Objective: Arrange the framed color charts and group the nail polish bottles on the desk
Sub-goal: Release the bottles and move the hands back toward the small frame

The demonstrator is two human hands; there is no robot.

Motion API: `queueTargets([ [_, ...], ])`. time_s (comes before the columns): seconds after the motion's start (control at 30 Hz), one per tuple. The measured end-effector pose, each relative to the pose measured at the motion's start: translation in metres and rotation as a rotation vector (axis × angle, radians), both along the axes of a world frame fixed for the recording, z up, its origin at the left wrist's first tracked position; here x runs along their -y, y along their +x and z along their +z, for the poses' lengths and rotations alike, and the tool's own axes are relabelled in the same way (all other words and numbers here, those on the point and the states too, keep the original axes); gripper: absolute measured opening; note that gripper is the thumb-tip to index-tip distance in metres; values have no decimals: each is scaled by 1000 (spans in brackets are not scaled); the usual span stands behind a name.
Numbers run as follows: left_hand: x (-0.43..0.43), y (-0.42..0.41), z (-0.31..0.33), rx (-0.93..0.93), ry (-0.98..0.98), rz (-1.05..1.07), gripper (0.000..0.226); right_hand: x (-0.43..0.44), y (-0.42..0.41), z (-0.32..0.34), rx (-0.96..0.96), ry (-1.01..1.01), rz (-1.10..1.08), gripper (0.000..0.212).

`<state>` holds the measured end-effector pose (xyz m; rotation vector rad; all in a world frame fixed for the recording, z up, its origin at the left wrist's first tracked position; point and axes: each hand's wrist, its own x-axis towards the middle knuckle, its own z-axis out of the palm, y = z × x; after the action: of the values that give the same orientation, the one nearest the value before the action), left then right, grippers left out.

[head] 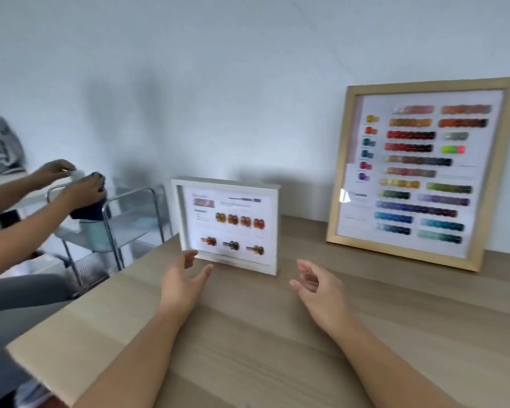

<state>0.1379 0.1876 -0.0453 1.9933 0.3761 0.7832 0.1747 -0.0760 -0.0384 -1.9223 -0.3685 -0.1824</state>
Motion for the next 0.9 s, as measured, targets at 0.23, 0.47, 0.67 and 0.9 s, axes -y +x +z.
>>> queueTargets([
  [0.23, -63, 39, 3, 14, -62, 75, 57, -51, 43, 2, 20, -10, -35, 45],
  [0.47, -80, 67, 7, -5, -93, -64, 44, -54, 54, 0, -3, 23, -15, 38],
  [0.67, -80, 79, 10, 13, -32, -51, 35, -55, 58, 2, 12, 54, -2, 37],
  [0.9, -74, 101, 13, 140, 66, -32, 35, -61, 77, 6, 96, 81, -23, 40],
])
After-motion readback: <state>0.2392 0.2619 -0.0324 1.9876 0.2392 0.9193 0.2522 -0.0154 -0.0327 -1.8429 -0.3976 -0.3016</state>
